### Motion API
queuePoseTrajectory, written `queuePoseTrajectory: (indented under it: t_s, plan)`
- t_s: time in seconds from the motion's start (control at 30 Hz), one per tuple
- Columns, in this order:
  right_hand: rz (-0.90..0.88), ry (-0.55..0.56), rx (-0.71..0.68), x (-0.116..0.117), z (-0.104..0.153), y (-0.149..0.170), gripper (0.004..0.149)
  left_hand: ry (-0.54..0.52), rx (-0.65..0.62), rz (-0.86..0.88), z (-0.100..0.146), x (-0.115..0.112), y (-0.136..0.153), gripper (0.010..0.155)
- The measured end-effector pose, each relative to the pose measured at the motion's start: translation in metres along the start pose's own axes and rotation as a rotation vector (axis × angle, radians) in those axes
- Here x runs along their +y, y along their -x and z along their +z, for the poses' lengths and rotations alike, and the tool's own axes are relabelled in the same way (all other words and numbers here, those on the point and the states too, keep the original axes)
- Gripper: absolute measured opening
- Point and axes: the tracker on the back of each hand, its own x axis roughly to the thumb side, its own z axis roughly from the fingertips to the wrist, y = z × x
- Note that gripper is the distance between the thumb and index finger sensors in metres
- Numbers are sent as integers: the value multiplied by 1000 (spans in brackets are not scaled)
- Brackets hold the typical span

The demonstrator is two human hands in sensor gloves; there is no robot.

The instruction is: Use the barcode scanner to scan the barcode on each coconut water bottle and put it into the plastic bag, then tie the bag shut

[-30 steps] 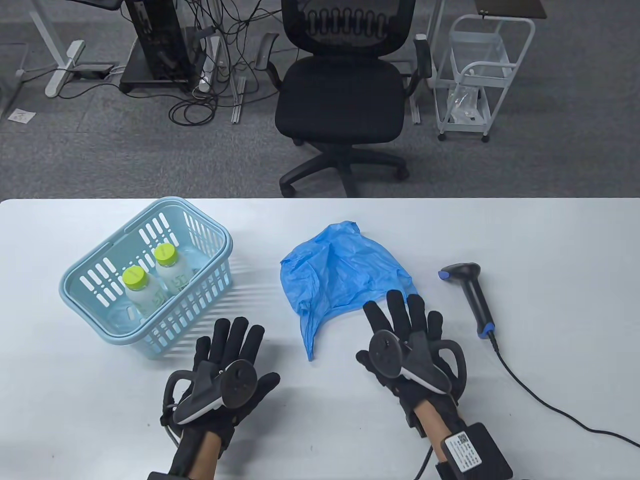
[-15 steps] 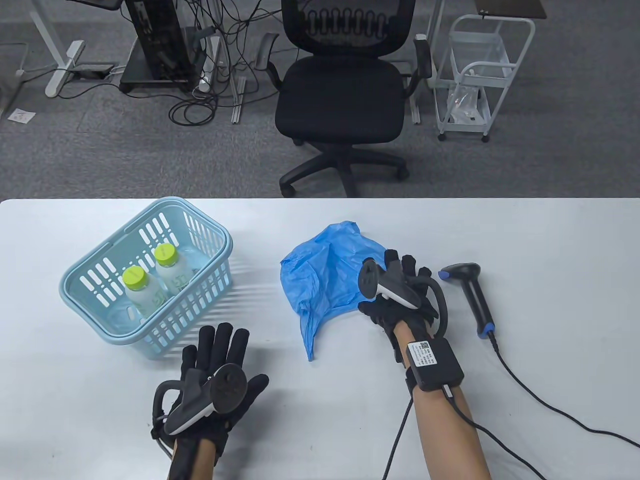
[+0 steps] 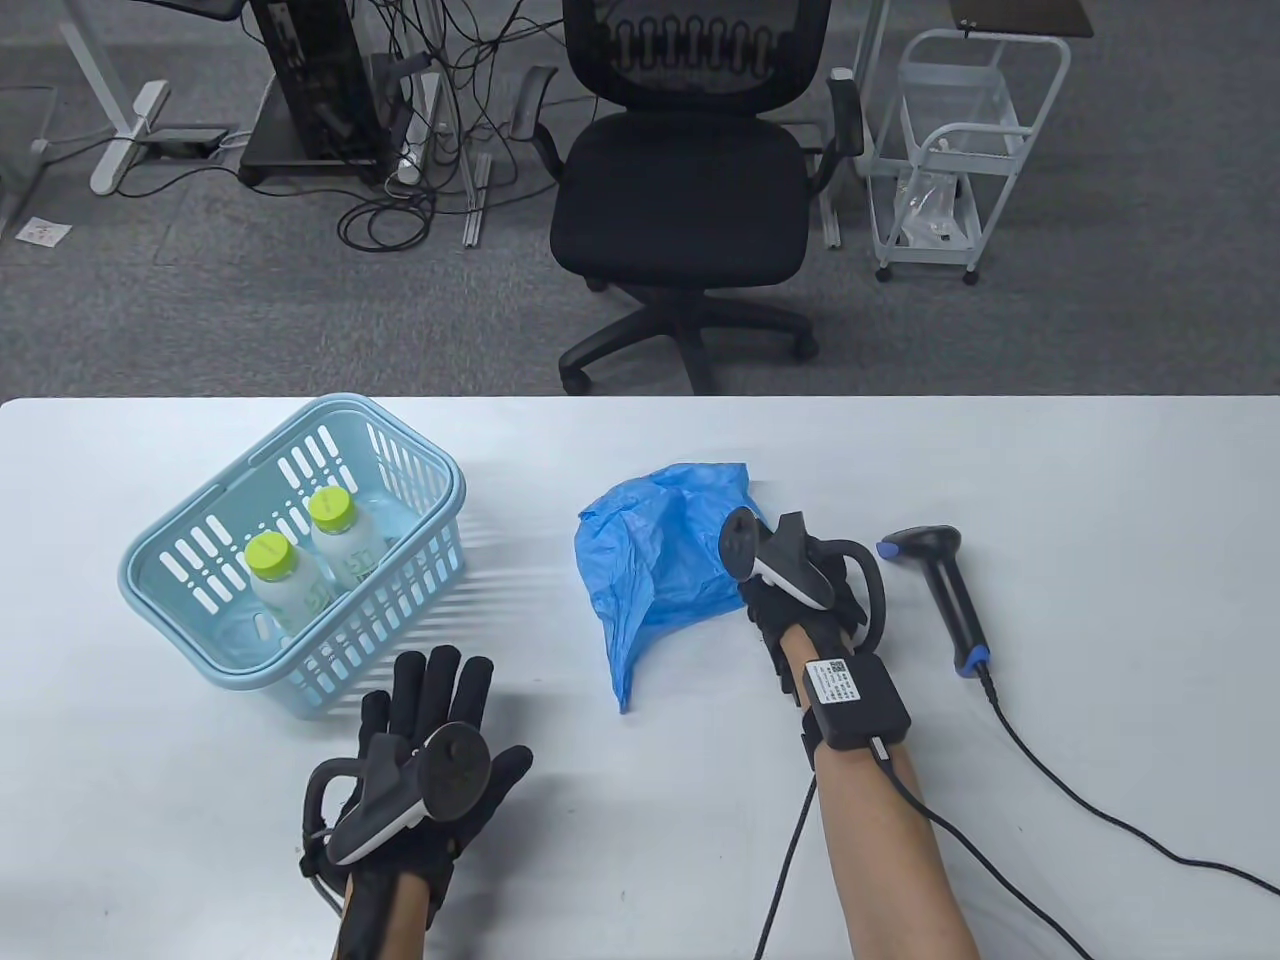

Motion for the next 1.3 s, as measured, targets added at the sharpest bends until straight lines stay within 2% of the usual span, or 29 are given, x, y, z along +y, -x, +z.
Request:
queuePoseTrajectory:
  t_s: [0.17, 0.27, 0.37, 0.43, 0.53, 0.6, 0.7, 0.87, 0.93, 1.07, 1.2, 1.23, 1.3]
  plan:
    - [-61, 61, -39, -10, 35, 1, 36, -72, -53, 53, 4, 8, -7, 92]
    - [-92, 117, -60, -23, 64, 1, 37, -156, -109, 111, 9, 19, -17, 92]
    - [-75, 173, -88, -37, 99, -1, 37, -277, -180, 156, 18, 33, -36, 93]
    - [-88, 180, -104, -44, 120, -4, 37, -326, -220, 126, 20, 39, -52, 95]
    - [-125, 159, -123, -49, 150, -11, 37, -312, -247, 50, 17, 38, -76, 98]
    - [-146, 127, -142, -47, 171, -17, 37, -277, -240, -15, 12, 28, -88, 99]
    - [-148, 88, -198, -45, 190, -23, 37, -305, -197, -49, 8, 18, -88, 98]
    - [-323, 54, -291, -43, 209, -22, 38, -275, -120, -146, -7, 4, -71, 92]
    - [-334, 43, -311, -43, 209, -18, 38, -297, -95, -94, -10, 4, -63, 83]
    - [-445, 14, -316, -42, 202, -4, 39, -344, -114, 191, -9, 10, -43, 64]
    - [-544, 16, -299, -42, 193, 17, 40, -400, -220, 492, -4, 25, -29, 53]
    - [-543, 22, -288, -43, 192, 20, 41, -387, -249, 549, -4, 27, -27, 52]
    - [-506, 68, -254, -44, 191, 24, 41, -283, -354, 713, -6, 29, -26, 52]
